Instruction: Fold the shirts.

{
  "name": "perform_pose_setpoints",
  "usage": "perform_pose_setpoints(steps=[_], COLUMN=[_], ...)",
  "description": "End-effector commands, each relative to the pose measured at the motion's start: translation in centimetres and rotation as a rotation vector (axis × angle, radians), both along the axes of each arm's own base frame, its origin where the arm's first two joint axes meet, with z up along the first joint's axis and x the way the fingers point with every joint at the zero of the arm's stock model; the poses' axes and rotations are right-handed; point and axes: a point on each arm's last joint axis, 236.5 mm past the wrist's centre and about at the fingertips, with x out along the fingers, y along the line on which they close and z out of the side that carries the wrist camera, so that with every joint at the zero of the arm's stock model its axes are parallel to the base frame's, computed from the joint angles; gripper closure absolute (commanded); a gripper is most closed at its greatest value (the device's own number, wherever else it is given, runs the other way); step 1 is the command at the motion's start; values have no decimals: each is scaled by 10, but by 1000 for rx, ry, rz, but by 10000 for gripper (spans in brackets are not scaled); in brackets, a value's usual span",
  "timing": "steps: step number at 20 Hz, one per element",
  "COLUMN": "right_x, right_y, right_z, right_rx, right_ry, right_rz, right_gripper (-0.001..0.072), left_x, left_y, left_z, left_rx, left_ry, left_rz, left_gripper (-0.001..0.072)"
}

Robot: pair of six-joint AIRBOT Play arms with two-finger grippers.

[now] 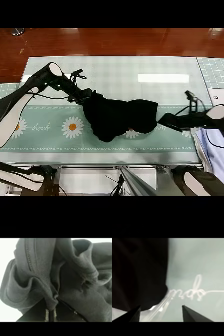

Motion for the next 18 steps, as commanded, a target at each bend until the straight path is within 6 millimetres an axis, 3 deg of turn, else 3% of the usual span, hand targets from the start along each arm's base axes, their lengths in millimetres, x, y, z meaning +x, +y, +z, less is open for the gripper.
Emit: perform_pose_setpoints(steps=[1, 4, 9, 11, 12, 15, 17, 18], right_x=[7, 14, 20, 24, 28, 62, 113, 141], right_y=[39, 68, 93, 105, 109, 111, 105, 99], right_z=[-17, -28, -41, -39, -34, 10, 80, 124], right_rx=[53, 115, 142, 155, 157, 160, 137, 115], right_ry=[23, 60, 106, 84, 54, -41, -204, -310], right_rz=[26, 37, 63, 98, 134, 218, 264, 261], right_gripper=[114, 114, 137, 460, 679, 675, 675, 675], left_x=[0, 0, -1, -1, -1, 7, 32, 50], left_y=[1, 1, 1, 1, 1, 7, 19, 26], left_z=[4, 7, 8, 8, 8, 26, 68, 105], left_rx=[-3, -6, -8, -8, -9, -19, -36, -57], left_ry=[-13, -25, -27, -31, -31, -94, -231, -342], left_rz=[-25, -31, -42, -47, -48, -51, 5, 52], left_gripper=[684, 684, 683, 684, 684, 684, 684, 684])
